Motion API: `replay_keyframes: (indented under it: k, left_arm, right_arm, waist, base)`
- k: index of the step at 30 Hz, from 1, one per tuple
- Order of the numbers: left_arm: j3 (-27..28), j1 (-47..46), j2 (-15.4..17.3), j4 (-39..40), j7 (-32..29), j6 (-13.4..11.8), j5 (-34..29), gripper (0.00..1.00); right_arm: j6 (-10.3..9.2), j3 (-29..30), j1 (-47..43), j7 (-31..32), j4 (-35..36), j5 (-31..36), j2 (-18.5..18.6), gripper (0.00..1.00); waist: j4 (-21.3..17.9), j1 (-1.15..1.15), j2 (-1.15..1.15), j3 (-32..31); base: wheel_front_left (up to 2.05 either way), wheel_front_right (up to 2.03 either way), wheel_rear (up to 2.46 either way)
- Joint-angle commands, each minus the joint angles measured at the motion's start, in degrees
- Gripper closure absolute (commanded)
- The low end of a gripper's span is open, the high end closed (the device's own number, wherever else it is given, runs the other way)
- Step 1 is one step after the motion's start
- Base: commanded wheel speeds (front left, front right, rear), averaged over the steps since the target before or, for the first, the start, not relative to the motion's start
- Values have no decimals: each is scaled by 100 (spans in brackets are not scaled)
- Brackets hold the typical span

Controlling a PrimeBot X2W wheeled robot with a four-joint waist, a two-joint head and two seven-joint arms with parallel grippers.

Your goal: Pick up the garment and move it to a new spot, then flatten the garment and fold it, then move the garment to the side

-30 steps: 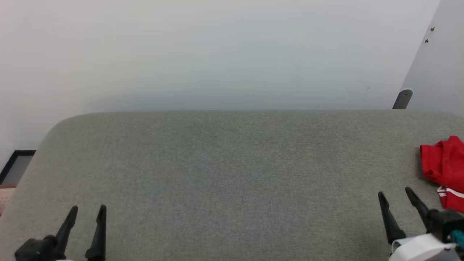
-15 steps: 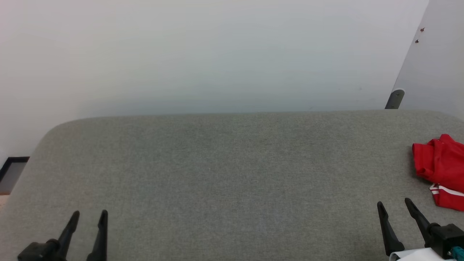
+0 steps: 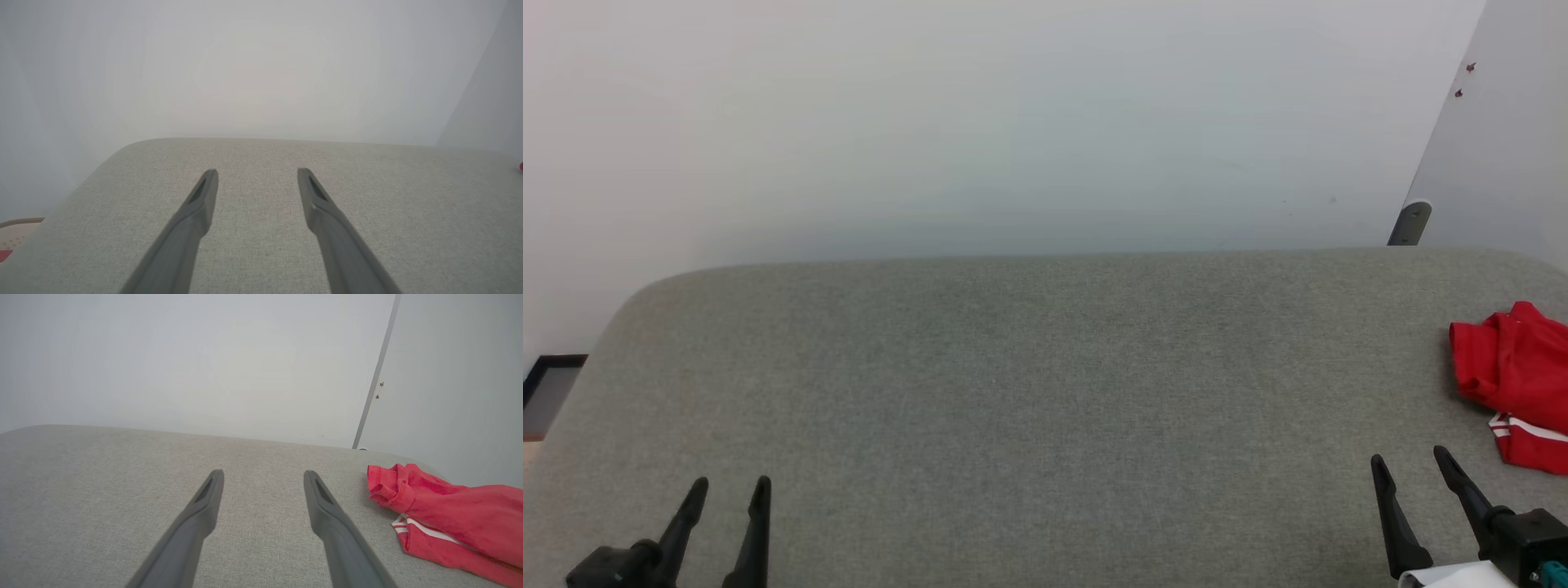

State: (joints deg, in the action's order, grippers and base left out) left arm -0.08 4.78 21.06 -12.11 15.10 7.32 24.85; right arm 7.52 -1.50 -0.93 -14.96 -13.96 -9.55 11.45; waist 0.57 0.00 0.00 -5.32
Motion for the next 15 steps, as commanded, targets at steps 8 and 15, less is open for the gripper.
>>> replay_keyframes:
  k: [8,15]
  left_arm:
    - [-60,32,43,-11,-2,23,87,0]
    - [-77,75,72,31,-2,23,121,0]
  right_arm:
    - [-7,-39,-91,-23,66,50,-29,0]
    - [-7,-78,-67,-23,66,51,-23,0]
  waist:
    - [23,0,0,-4]
    - [33,0,0,-11]
  base:
    - [0,0,0]
    - [0,0,0]
